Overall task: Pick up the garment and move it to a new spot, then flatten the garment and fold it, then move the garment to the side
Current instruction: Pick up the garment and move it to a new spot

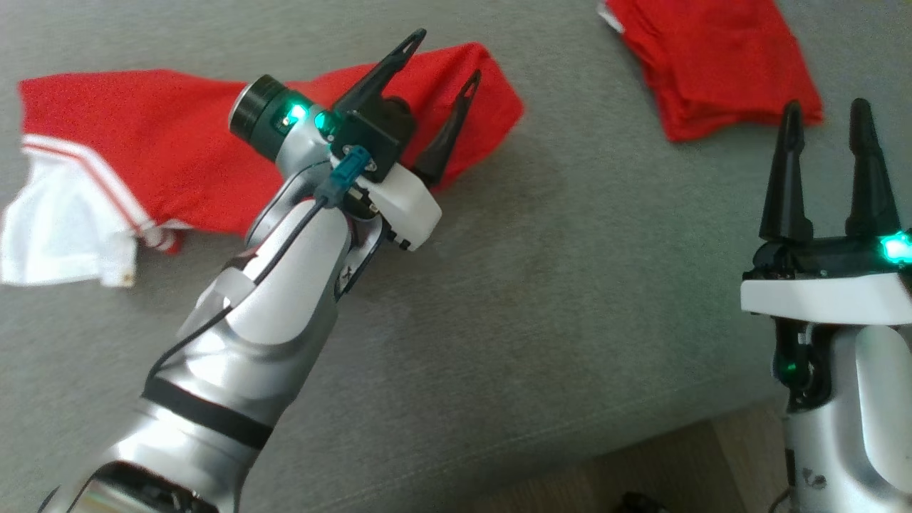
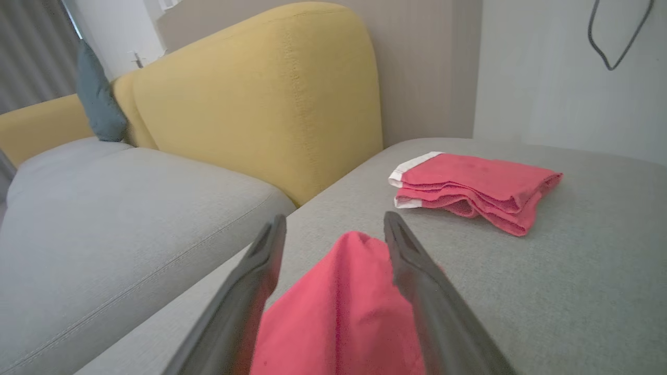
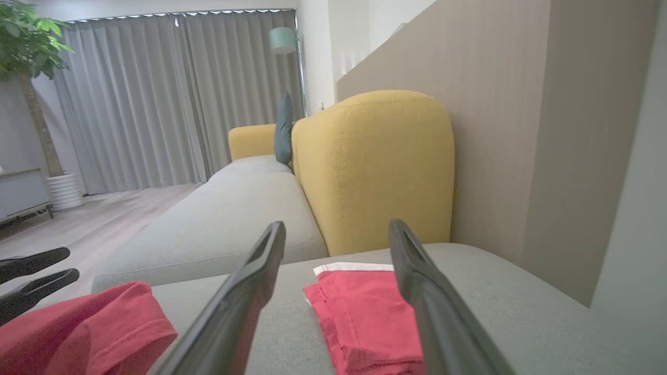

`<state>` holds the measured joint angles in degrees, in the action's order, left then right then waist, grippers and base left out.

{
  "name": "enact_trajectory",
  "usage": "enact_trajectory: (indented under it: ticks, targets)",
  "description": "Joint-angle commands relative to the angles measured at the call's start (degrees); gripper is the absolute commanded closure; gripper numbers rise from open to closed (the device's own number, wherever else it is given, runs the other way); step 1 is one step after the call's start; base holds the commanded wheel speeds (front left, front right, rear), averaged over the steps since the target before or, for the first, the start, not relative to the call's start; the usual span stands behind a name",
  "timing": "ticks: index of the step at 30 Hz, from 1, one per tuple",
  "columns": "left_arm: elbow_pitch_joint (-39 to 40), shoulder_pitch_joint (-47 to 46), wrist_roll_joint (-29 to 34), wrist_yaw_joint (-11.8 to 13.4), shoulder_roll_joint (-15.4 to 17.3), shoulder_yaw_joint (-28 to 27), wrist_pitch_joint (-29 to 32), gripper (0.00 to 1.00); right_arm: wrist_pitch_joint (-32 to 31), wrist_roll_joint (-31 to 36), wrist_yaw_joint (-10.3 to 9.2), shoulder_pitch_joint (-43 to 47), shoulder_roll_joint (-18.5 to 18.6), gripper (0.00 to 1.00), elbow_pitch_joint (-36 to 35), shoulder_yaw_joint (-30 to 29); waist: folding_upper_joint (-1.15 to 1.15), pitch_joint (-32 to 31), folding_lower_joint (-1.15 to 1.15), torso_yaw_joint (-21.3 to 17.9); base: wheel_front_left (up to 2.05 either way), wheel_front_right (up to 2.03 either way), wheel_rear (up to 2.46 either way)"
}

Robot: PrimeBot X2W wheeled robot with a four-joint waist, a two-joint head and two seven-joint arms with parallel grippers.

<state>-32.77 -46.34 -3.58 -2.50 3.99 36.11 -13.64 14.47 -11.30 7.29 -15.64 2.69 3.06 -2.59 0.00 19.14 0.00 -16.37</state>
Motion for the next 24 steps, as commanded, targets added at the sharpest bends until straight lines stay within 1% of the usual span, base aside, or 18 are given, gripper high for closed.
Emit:
enact_trajectory:
  ticks: [1, 2, 7, 12, 19, 22, 24]
  targets:
    - [1.6, -1.8, -1.1, 0.7, 0.3, -2.4, -0.8, 0.0, 0.5, 0.9, 0.2, -0.1, 0.2, 0.0, -2.2, 0.8, 0.0, -1.2, 0.0, 2.8, 0.0, 0.0, 0.0]
    - [1.6, -1.8, -1.1, 0.7, 0.3, -2.4, -0.8, 0.0, 0.5, 0.9, 0.2, -0.1, 0.2, 0.0, -2.2, 0.8, 0.0, -1.2, 0.0, 2.8, 0.0, 0.0, 0.0]
    - [3.3, 0.7, -3.4, 1.9, 1.1, -4.8, -1.3, 0.0, 0.5, 2.9, 0.2, 0.3, 0.2, 0.0, -2.1, 0.5, 0.0, -3.1, 0.0, 8.1, 0.0, 0.0, 0.0]
    - [7.8, 5.4, -5.4, 3.1, 3.4, -8.1, -1.3, 0.0, 0.5, 5.1, 0.2, 0.8, 0.2, 0.0, -1.4, 0.7, 0.0, -5.5, 0.0, 13.4, 0.0, 0.0, 0.0]
    - [16.3, 16.8, -8.1, 6.3, 7.2, -15.2, -1.3, 0.0, -0.2, 6.2, 0.2, 2.2, 0.2, 0.0, -0.6, 2.6, 0.0, -8.6, 0.0, 18.6, 0.0, 0.0, 0.0]
    - [20.0, 22.8, -9.2, 7.6, 7.6, -18.4, -1.3, 0.0, -0.5, 6.0, 0.2, 3.3, 0.2, 0.0, -0.3, 3.5, 0.0, -9.7, 0.0, 20.0, 0.0, 0.0, 0.0]
    - [22.5, 26.6, -9.8, 8.3, 7.3, -20.5, -1.4, 0.0, -0.6, 5.8, 0.2, 4.2, 0.2, 0.0, -0.1, 4.3, 0.0, -10.1, 0.0, 20.8, 0.0, 0.0, 0.0]
